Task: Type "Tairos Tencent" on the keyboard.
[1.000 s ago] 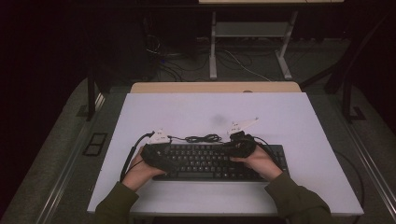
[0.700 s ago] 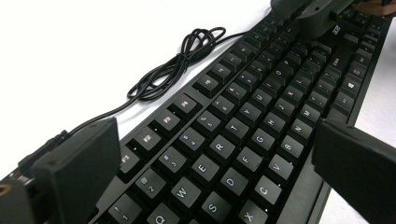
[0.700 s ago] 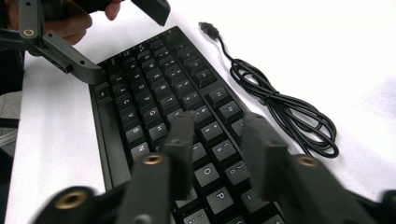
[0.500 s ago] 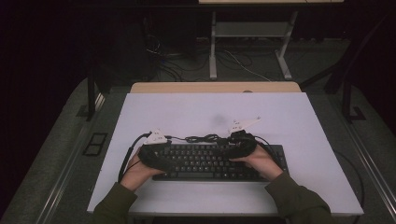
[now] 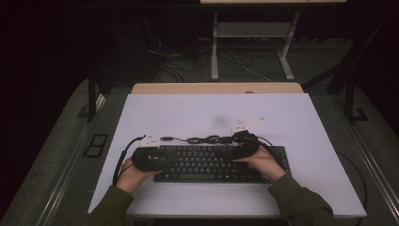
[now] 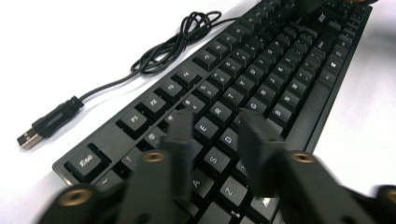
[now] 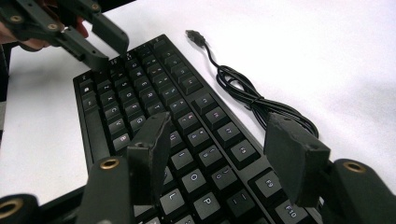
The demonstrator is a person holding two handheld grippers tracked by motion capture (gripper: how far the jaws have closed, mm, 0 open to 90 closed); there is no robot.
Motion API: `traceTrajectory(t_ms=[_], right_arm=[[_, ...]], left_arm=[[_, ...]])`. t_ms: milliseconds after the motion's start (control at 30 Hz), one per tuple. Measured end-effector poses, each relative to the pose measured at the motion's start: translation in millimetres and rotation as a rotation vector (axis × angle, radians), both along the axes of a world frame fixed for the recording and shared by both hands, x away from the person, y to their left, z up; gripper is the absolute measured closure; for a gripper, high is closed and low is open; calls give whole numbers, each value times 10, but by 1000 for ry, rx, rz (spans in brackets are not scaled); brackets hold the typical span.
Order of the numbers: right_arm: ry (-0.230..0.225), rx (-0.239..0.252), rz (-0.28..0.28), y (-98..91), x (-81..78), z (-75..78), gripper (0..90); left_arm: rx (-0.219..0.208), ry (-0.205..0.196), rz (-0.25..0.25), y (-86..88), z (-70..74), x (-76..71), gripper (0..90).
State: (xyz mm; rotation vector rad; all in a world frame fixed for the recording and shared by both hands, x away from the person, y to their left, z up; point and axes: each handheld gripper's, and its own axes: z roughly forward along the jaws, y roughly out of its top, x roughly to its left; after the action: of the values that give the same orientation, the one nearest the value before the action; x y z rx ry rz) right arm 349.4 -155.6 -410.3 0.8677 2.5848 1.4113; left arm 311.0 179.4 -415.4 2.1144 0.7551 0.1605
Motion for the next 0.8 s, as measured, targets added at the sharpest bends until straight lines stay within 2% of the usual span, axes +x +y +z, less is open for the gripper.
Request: traceTrajectory(t_ms=[133,167,567,800], right_arm=[[-1,-1,2,1,1,-2,404],[-1,0,2,1,1,-2,404],[-1,-3,4,8,-1,-6,403],[0,-3,3,6,-1,-7,400]], left_arm=[[2,20,-15,24,-20,17,881],[3,27,-17,21,-23,19,893],[52,40,-42,-57,-101,44,895],[63,45,-45,-86,-132,55,894]])
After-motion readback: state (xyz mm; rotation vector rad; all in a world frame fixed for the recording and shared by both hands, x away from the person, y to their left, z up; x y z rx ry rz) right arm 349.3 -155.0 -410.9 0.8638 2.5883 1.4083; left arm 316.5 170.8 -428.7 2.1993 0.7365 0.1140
